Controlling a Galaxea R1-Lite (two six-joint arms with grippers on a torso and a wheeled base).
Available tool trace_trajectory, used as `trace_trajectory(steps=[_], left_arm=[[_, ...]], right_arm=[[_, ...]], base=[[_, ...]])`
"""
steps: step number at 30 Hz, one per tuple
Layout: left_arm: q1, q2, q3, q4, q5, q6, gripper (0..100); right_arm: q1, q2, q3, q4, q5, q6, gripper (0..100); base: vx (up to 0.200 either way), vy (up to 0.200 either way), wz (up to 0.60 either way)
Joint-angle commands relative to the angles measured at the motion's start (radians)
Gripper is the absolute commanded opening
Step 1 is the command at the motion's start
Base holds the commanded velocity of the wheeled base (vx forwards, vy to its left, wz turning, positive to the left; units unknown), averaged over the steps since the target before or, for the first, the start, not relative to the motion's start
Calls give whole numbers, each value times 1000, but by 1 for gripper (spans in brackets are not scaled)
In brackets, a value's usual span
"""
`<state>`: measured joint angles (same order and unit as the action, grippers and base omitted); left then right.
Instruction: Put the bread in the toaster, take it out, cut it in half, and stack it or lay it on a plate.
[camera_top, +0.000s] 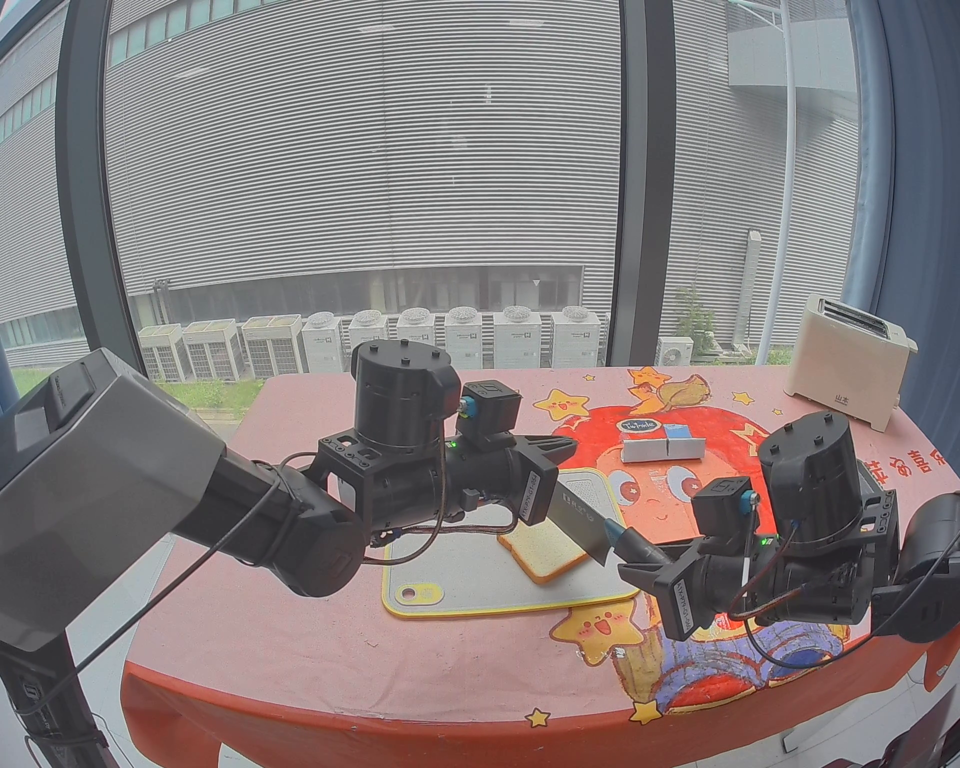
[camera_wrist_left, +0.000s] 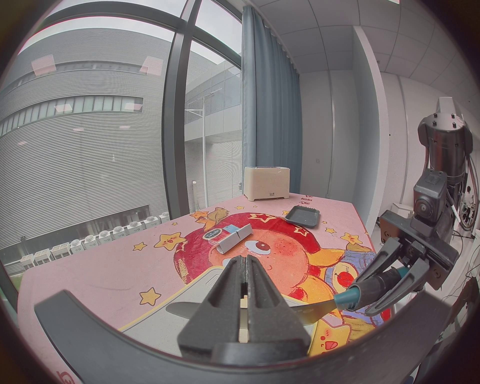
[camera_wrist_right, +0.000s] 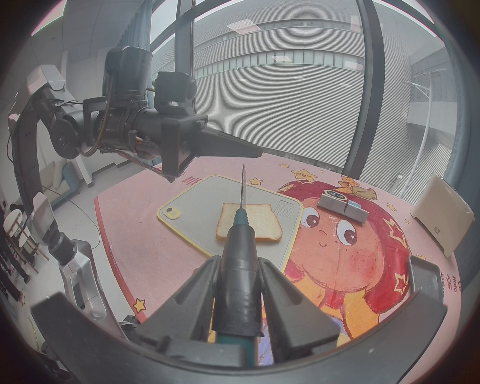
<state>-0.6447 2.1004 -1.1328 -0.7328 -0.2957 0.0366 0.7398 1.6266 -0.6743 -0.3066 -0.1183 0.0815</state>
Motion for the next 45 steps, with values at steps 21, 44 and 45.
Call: trace_trajectory(steps=[21, 44, 45], left_arm=[[5, 13, -1, -14, 0, -1, 0], [2, 78, 16, -57, 0, -1, 0], [0, 90, 16, -57, 0, -1, 0]], right_arm=[[-3, 18, 44, -6, 0, 1, 0], [1, 13, 51, -9, -1, 1, 0], [1, 13, 51, -9, -1, 1, 0]], base=[[0, 0, 0], [0, 0, 0], [0, 0, 0]])
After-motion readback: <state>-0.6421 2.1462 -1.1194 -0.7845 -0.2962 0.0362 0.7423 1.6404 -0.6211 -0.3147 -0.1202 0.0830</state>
